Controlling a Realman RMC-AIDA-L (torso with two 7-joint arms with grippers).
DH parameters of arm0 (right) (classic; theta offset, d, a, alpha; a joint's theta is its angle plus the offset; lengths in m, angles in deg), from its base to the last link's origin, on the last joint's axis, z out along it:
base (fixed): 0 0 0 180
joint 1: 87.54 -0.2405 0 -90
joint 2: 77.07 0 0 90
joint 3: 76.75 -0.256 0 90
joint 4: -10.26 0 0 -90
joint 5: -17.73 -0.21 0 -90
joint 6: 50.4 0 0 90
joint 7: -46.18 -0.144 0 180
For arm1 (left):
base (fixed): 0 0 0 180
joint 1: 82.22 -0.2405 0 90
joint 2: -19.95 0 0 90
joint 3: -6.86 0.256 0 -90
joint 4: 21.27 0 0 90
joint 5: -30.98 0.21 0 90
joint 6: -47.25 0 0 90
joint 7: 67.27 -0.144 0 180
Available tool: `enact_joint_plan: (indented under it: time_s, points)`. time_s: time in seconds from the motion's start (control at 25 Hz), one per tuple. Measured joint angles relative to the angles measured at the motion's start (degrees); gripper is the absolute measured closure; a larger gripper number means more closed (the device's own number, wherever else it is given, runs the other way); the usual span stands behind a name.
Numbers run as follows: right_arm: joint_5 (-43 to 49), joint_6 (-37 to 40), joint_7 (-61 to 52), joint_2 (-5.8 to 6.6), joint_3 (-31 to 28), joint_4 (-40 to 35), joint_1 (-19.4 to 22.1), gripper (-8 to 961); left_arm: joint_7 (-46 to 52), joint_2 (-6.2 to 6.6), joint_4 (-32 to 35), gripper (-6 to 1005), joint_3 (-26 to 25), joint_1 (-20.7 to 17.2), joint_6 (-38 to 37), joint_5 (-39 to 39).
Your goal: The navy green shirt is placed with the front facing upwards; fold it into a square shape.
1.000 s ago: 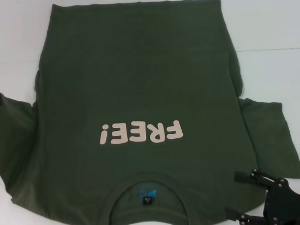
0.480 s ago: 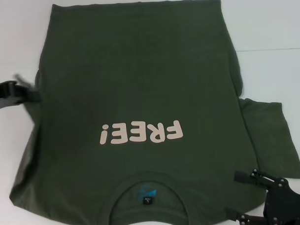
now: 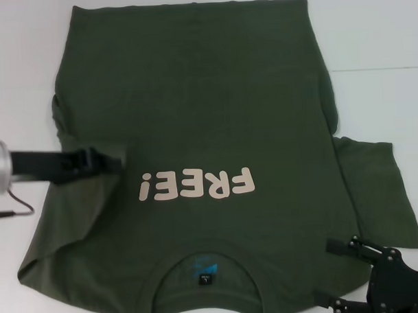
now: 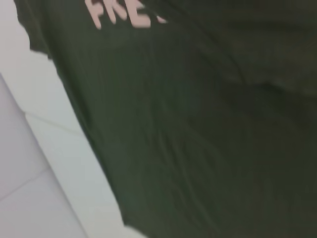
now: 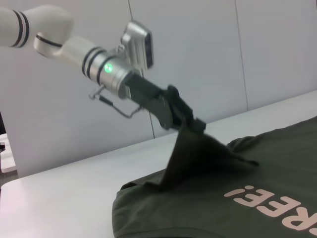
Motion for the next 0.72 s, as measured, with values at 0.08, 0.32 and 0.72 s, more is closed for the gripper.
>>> enact_joint_plan:
  time_s: [0.08, 0.32, 0.72]
  points:
    - [0.00, 0.00, -0.05, 0.00, 0.00, 0.00, 0.00, 10, -0.20, -0.15, -2.87, 937, 0.51, 0.07, 0.77, -0.02]
    - [0.00, 0.00, 0.05, 0.00, 0.00, 0.00, -0.03, 11, -0.74, -0.50, -3.48, 937, -0.02, -1.49, 2.94, -2.84]
    - [-0.01, 0.00, -0.05, 0.00, 0.00, 0.00, -0.05, 11, -1.48, 1.84, -6.86, 748, -0.09, -3.66, 3.88, -8.92]
